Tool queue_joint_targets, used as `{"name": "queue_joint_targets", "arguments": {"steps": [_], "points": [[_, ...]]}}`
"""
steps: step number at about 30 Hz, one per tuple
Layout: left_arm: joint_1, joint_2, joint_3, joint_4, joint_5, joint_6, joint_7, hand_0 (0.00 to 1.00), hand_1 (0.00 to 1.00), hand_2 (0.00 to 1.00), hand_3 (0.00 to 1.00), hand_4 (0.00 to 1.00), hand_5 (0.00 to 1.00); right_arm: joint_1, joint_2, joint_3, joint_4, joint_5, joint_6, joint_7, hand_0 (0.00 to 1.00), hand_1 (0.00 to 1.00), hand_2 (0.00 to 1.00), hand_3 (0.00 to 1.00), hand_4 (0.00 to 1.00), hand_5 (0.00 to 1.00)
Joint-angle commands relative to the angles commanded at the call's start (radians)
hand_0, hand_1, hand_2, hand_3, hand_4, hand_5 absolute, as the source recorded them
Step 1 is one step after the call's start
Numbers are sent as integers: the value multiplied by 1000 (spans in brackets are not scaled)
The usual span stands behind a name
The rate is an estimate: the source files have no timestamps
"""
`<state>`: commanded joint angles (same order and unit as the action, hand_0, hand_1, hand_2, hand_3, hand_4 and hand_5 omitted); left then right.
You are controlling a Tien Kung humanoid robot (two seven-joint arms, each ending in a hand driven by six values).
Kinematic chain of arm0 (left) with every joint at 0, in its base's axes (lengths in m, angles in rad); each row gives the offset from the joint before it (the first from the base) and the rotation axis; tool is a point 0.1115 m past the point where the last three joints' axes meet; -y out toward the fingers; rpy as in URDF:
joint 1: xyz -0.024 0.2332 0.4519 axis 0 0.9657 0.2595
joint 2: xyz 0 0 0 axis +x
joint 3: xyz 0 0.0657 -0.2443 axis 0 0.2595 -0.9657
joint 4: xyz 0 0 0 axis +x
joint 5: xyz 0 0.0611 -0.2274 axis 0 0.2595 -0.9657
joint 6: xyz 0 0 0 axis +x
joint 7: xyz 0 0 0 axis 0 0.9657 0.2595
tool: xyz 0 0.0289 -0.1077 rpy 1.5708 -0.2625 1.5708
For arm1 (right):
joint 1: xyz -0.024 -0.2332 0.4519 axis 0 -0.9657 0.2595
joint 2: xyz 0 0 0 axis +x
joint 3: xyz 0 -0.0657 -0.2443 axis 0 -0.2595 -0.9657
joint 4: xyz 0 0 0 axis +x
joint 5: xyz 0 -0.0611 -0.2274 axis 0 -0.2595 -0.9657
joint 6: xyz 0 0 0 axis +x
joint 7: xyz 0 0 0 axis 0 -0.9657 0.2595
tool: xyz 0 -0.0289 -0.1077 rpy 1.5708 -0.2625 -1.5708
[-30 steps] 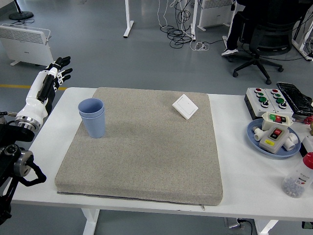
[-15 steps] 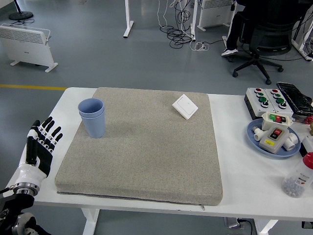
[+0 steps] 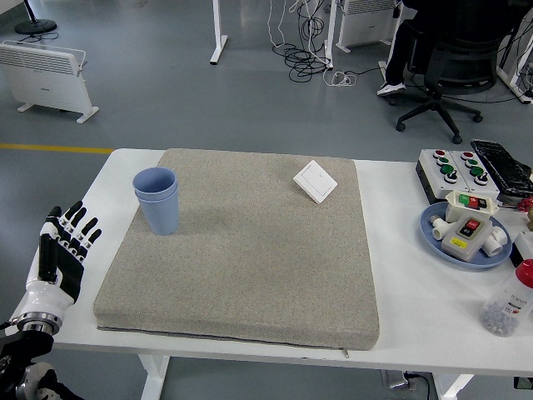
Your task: Push cup pick cup insert cup
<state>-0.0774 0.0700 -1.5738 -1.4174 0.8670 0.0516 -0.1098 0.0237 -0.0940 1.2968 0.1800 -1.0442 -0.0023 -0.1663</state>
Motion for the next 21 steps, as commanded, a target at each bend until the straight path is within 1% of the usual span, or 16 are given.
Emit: {"name": "queue_joint_targets", "arguments": {"steps": [8,21], "points": [[-1,3,3,4,-11,-3,5,865,878,945,856,602,998,4,2,6,0,-1,1,2,692,594,603,546,107,454],[-6,2,4,4,-8,0,6,863,875,943,858,601,998,11,3,11,0,3,3,3,691,594,603,546,106,457]]}}
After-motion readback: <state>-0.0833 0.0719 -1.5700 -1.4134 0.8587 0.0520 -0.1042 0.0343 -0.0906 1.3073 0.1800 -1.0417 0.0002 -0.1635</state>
